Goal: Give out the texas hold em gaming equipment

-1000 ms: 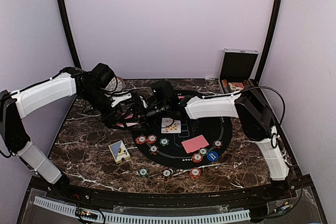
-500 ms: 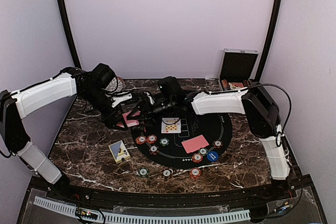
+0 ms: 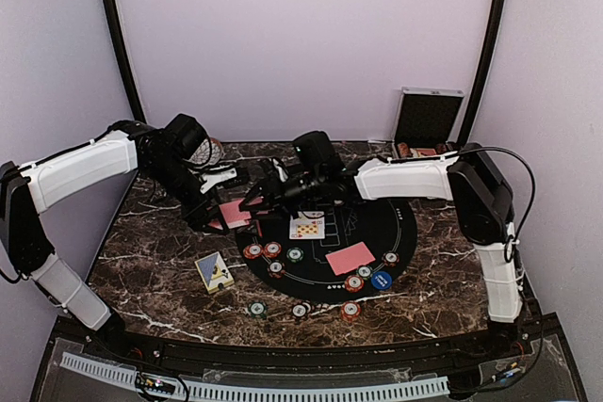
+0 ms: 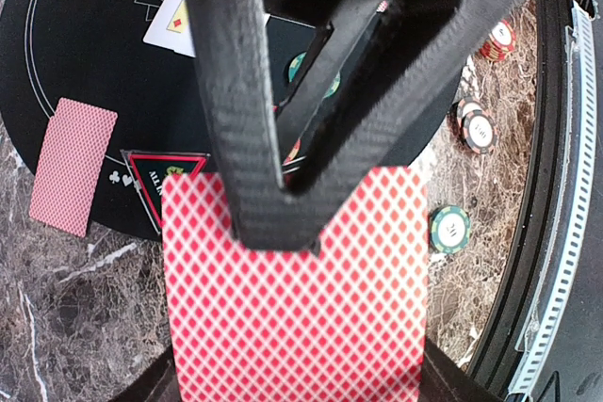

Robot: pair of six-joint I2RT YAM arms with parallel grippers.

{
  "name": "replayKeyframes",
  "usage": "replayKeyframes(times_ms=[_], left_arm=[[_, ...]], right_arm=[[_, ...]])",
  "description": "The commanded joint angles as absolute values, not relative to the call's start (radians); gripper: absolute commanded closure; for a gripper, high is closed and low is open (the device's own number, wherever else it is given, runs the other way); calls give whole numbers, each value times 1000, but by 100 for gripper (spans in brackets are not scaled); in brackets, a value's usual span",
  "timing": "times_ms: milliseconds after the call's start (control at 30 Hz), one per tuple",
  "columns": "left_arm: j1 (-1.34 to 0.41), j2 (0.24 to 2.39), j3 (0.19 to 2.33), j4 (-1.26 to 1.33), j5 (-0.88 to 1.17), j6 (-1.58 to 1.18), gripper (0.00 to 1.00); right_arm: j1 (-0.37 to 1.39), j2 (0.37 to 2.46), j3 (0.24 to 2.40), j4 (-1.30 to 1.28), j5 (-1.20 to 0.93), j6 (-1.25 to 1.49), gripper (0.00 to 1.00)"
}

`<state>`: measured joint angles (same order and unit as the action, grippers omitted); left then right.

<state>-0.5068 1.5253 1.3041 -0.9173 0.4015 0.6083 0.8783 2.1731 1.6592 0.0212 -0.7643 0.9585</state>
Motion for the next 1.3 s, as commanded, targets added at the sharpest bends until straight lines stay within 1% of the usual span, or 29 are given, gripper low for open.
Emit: replayKeyframes(times_ms=[0, 133, 433, 567, 800, 1067, 1200, 1267], left_arm=[[-503, 1498, 1341, -931, 431, 616, 100], [-503, 1501, 1338, -932, 430, 616, 100], [-503, 1501, 1333, -931, 426, 616, 100], [-503, 1501, 1334, -931, 426, 616, 100], [-503, 1496, 1333, -933, 425, 617, 100], [-503, 1492, 1329, -934, 421, 618, 100], [-503, 1492, 1326, -934, 420, 618, 100], [-503, 1492, 1325, -934, 419, 618, 100]], right_arm=[[852, 2128, 1612, -8, -741, 957, 60], [853, 2099, 1600, 71, -764, 1008, 65], [860, 2059, 1543, 228, -800, 1115, 67], [868, 2062, 1539, 238, -804, 1121, 68], [880, 2081, 1540, 246, -819, 1136, 73], [890, 2101, 1556, 247, -828, 1141, 75], [890, 2103, 1563, 247, -831, 1145, 79], [888, 2100, 1562, 247, -830, 1146, 85]])
